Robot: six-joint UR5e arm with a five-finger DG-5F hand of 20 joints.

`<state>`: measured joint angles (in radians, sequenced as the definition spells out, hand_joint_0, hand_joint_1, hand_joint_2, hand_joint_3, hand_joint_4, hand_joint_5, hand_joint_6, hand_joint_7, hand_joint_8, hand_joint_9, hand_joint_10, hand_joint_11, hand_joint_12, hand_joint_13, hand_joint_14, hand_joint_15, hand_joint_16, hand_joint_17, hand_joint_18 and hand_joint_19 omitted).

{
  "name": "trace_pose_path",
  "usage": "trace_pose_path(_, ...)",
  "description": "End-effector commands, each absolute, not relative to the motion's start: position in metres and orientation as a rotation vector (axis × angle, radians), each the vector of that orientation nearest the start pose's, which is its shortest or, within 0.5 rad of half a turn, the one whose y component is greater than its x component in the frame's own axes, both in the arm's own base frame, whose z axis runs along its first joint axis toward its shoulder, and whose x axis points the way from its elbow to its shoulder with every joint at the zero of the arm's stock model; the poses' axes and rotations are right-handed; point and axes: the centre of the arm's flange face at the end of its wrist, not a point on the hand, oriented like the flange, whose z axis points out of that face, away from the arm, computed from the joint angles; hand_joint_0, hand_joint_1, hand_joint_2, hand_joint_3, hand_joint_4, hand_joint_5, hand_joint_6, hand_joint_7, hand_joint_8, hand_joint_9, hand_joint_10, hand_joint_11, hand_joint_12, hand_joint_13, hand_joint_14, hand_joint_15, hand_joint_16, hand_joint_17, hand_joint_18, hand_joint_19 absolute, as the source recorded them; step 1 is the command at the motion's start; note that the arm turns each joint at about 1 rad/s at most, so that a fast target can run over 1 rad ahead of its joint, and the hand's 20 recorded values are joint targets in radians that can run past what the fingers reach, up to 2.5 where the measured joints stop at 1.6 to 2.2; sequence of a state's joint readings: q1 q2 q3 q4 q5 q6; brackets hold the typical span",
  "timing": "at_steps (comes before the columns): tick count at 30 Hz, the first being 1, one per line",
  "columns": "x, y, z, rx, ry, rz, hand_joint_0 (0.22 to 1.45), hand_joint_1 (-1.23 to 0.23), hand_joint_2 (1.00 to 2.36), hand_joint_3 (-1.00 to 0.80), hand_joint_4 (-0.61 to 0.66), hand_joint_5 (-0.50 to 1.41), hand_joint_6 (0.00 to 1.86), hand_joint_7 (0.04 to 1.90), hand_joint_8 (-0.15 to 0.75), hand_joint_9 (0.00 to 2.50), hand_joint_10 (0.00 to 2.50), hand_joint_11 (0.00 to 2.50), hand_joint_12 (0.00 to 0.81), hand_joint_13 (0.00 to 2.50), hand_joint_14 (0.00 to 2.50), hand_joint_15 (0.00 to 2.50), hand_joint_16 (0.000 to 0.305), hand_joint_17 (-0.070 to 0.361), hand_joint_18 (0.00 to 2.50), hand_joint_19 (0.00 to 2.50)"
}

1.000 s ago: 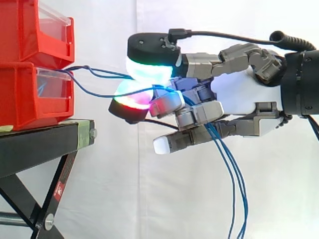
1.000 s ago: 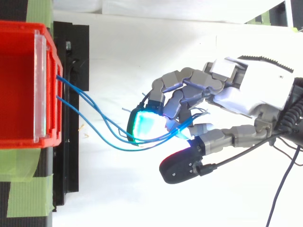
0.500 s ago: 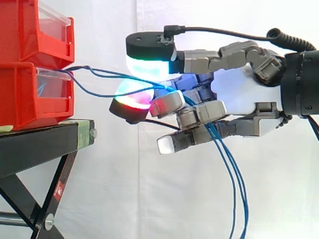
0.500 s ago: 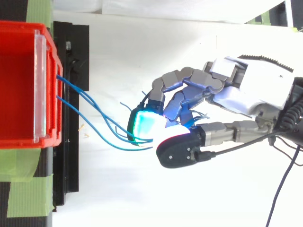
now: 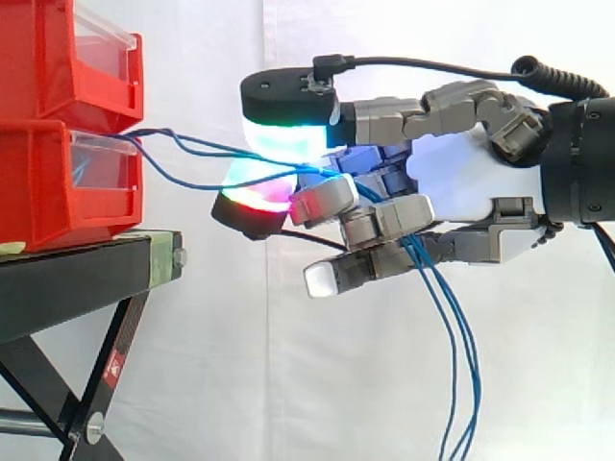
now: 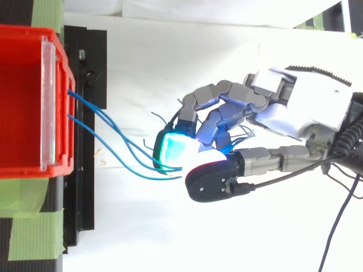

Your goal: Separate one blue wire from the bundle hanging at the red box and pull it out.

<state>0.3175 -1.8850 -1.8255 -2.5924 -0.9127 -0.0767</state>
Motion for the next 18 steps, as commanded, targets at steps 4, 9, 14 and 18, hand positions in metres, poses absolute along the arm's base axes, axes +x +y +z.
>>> trace_pose_path(4, 0.5723, -0.0163, 0.2541, 1.311, 1.016, 0.882, 0.76, -0.94, 1.02, -0.24, 0.26, -0.25, 0.87, 1.02, 0.328, 0.67, 0.71, 1.55, 0.299, 0.89, 1.16, 1.49, 0.033, 0.073, 0.69, 0.72)
trace_pose_path(9, 0.5723, -0.0163, 0.2541, 1.311, 1.016, 0.882, 0.77, -0.95, 1.02, -0.25, 0.26, -0.25, 0.87, 1.03, 0.325, 0.63, 0.72, 1.54, 0.296, 0.86, 1.15, 1.50, 0.032, 0.071, 0.66, 0.70)
trace_pose_path(14, 0.5723, -0.0163, 0.2541, 1.311, 1.016, 0.882, 0.67, -0.83, 1.02, -0.23, 0.27, -0.25, 0.86, 1.02, 0.330, 0.66, 0.68, 1.54, 0.291, 0.88, 1.13, 1.51, 0.031, 0.070, 0.67, 0.74)
trace_pose_path(18, 0.5723, -0.0163, 0.2541, 1.311, 1.016, 0.882, 0.60, -0.75, 1.02, -0.25, 0.25, -0.24, 0.85, 1.03, 0.336, 0.73, 0.61, 1.59, 0.301, 0.89, 1.17, 1.49, 0.032, 0.072, 0.66, 0.77)
